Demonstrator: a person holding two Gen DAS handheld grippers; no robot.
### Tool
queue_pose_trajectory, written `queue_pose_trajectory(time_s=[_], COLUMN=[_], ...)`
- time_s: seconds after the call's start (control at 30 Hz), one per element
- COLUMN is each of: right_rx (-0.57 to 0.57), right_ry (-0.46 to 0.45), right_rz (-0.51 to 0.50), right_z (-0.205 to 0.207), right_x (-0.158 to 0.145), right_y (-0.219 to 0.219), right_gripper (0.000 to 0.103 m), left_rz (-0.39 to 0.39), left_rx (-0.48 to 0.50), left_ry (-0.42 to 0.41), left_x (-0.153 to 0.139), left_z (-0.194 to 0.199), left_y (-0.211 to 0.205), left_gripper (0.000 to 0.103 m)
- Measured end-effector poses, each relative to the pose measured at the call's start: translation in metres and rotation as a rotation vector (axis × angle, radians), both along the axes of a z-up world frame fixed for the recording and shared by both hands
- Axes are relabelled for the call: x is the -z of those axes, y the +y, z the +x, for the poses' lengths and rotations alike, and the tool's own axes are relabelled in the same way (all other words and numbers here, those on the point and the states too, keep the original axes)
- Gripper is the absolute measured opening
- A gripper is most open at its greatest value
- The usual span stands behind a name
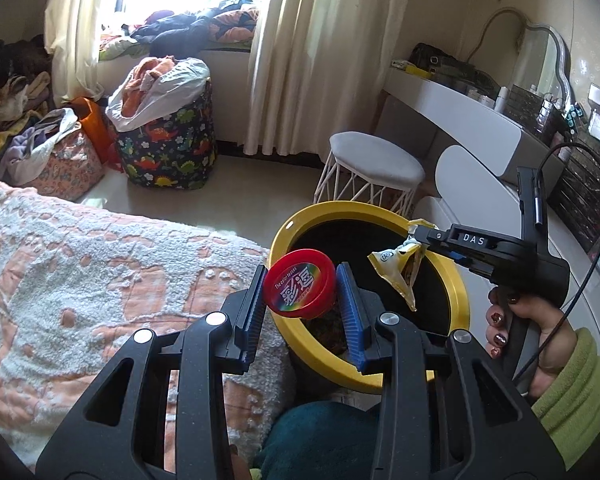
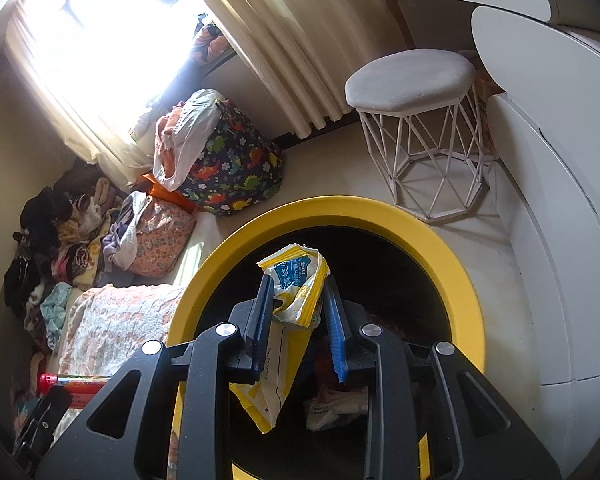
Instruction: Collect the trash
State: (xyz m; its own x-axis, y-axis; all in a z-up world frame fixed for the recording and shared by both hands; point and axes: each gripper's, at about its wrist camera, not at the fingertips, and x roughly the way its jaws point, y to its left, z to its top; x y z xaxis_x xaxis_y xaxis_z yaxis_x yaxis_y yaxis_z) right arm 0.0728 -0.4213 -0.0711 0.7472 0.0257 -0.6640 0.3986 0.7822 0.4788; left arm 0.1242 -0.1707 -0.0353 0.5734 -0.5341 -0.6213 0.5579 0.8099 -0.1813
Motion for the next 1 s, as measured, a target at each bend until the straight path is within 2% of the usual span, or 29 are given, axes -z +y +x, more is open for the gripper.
queue_pose_trajectory(time_s=[0.23, 0.37, 0.47, 0.57, 0.63, 0.77, 0.83, 0.9, 0.93, 1.0], right_rx=[0.010, 0.017, 0.015, 0.001, -0.013, -0.061, -0.087, -0.115, -0.127, -0.150], right_ry=[0.021, 0.038, 0.042, 0.027, 0.008, -0.040, -0.069, -0.102, -0.116, -0.142], right_rz=[0.017, 0.019, 0.010, -0.001, -0.015, -0.053, -0.073, -0.103, -0.120, -0.146], right_z=[-0.004, -0.010, -0.017, -0.025, -0.029, -0.035, -0.038, -0.042, -0.044, -0.049], right_x=[0.004, 0.002, -0.003, -0.010, -0.015, -0.025, -0.030, -0.036, -0.039, -0.044], right_y=[-0.010, -0.012, -0.012, -0.007, -0.002, 0.014, 0.020, 0.031, 0.036, 0.046], right_gripper=[0.027, 0.041, 0.044, 0.050, 0.054, 0.061, 0.064, 0.067, 0.069, 0.079], left_rz=[-0.001, 0.012, 0.034, 0.047, 0.055, 0.059, 0.064, 0.051, 0.047, 0.030], left_rx=[0.065, 0.101, 0.111, 0.102, 0.078, 0.037, 0.000, -0.034, -0.053, -0.089], left_ry=[0.055, 0.072, 0.088, 0.085, 0.081, 0.067, 0.056, 0.055, 0.051, 0.047], left_x=[0.017, 0.027, 0.037, 0.042, 0.043, 0.041, 0.038, 0.035, 0.034, 0.031], left_z=[0.004, 0.004, 0.005, 0.003, 0.002, -0.001, -0.002, -0.003, -0.003, -0.006], left_y=[-0.031, -0.050, -0.058, -0.058, -0.053, -0.041, -0.032, -0.020, -0.015, -0.003], left_gripper=[0.028, 0.028, 0.030, 0.041, 0.057, 0.063, 0.076, 0.079, 0.084, 0.091])
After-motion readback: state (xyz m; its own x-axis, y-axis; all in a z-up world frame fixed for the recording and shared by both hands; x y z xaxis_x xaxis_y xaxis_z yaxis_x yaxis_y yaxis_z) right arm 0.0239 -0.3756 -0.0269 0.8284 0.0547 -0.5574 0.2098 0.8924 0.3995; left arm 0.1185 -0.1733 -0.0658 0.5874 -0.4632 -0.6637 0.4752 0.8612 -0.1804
